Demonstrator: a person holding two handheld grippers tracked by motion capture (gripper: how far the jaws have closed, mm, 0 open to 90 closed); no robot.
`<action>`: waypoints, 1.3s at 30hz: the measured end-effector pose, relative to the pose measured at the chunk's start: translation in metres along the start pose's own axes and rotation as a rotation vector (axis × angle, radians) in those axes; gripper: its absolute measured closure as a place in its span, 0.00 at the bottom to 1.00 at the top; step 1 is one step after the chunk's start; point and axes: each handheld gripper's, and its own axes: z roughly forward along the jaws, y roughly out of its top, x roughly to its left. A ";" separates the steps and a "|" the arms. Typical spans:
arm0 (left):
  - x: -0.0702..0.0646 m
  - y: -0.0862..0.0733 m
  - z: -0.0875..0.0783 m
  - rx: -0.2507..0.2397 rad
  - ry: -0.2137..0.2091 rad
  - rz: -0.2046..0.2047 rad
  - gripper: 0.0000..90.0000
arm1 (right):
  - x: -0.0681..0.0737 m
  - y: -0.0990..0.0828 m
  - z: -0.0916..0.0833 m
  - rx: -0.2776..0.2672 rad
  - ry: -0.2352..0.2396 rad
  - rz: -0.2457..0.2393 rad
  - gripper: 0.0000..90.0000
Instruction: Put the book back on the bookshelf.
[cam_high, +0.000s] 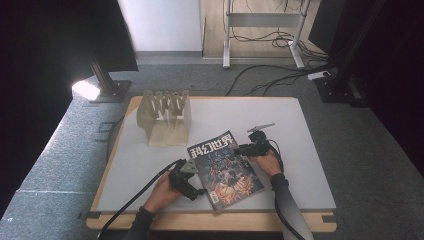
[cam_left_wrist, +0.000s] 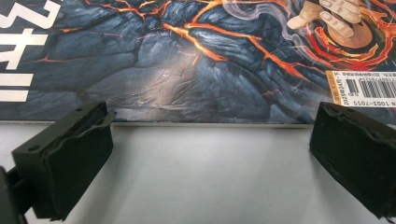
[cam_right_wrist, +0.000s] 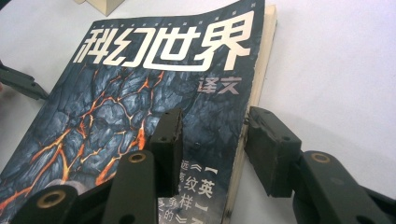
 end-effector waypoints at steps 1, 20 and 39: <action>0.000 0.000 0.000 0.000 0.000 0.000 0.00 | 0.001 0.000 0.000 0.007 -0.006 -0.006 0.62; 0.000 0.000 0.000 0.000 -0.002 -0.001 0.00 | 0.007 -0.018 -0.023 0.045 0.045 0.005 0.61; 0.000 0.000 0.000 0.000 0.003 -0.001 0.00 | -0.003 0.005 -0.006 0.000 0.052 0.045 0.67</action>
